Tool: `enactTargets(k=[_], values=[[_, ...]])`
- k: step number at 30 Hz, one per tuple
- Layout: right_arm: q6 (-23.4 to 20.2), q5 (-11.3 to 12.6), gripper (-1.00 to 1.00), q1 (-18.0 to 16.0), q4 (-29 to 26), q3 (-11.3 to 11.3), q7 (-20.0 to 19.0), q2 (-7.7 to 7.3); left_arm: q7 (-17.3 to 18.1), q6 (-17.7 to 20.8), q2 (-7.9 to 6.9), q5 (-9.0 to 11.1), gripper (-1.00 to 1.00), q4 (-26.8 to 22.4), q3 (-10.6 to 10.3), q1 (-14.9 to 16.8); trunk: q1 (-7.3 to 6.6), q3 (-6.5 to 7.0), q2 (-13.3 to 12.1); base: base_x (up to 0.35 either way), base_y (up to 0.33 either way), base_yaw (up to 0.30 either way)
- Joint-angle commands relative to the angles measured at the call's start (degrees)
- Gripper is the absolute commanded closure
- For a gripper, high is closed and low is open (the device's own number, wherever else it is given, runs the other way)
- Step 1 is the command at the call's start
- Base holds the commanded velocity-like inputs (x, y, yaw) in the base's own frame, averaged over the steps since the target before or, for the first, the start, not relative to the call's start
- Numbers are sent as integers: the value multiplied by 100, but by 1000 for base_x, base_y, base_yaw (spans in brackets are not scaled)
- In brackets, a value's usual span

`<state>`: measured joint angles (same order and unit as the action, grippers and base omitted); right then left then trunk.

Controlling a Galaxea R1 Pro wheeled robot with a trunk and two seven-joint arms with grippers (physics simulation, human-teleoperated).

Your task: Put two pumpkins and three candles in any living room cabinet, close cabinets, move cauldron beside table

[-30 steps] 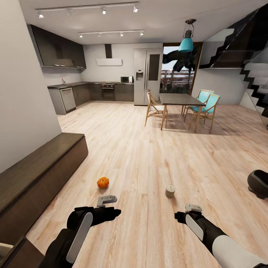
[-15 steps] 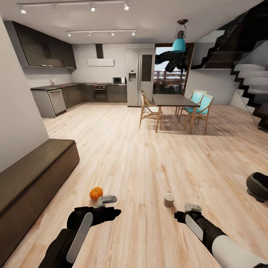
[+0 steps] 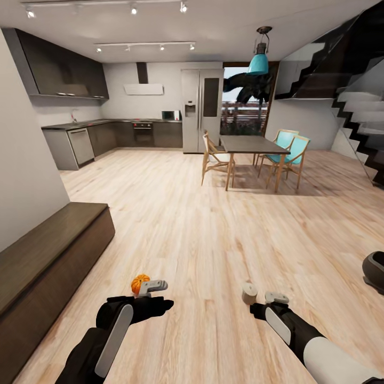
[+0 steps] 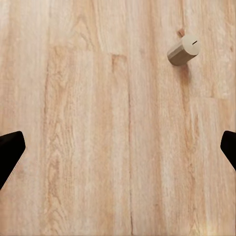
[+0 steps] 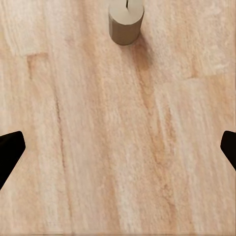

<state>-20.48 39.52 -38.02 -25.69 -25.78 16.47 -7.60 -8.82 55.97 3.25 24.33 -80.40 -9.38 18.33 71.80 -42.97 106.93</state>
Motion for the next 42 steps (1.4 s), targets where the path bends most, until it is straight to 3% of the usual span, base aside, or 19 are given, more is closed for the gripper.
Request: enactTargets(k=[1,15,32,34,35,37,38,40,42], values=[[-28,53,-100,-4,-15,-46,48,-7,-58,19,1,59,-100,-5,-2,4,0,-6,3,33,21,0],[35,47,-100,-4,-24,-35,50,-31,-58,19,1,53,-100,-4,-2,4,0,-6,3,78,-54,0],[84,131,-100,-4,-206,-13,-20,-44,-79,12,-9,70,-100,20,50,4,0,-6,3,303,-48,0],[50,178,-100,-4,-357,-2,-46,-47,-78,7,-19,87,-100,24,183,8,0,-6,3,328,0,0],[24,231,-100,-4,-490,3,-75,-49,-72,5,-21,96,-100,32,355,11,0,-6,3,328,0,0],[-22,510,-100,-8,-755,5,-206,-102,-24,7,-31,125,-100,44,1019,18,0,-6,3,317,0,0],[-87,764,-100,-7,-853,4,-309,-236,-3,9,-39,140,-100,47,1468,21,0,-6,3,273,0,0],[-234,1094,-100,-5,-997,4,-576,-475,15,12,-109,232,-100,69,2023,33,0,-6,3,238,0,0],[-371,1314,-100,-4,-1178,0,-943,-697,24,8,-264,488,-100,223,2379,47,0,-6,3,171,0,0]])
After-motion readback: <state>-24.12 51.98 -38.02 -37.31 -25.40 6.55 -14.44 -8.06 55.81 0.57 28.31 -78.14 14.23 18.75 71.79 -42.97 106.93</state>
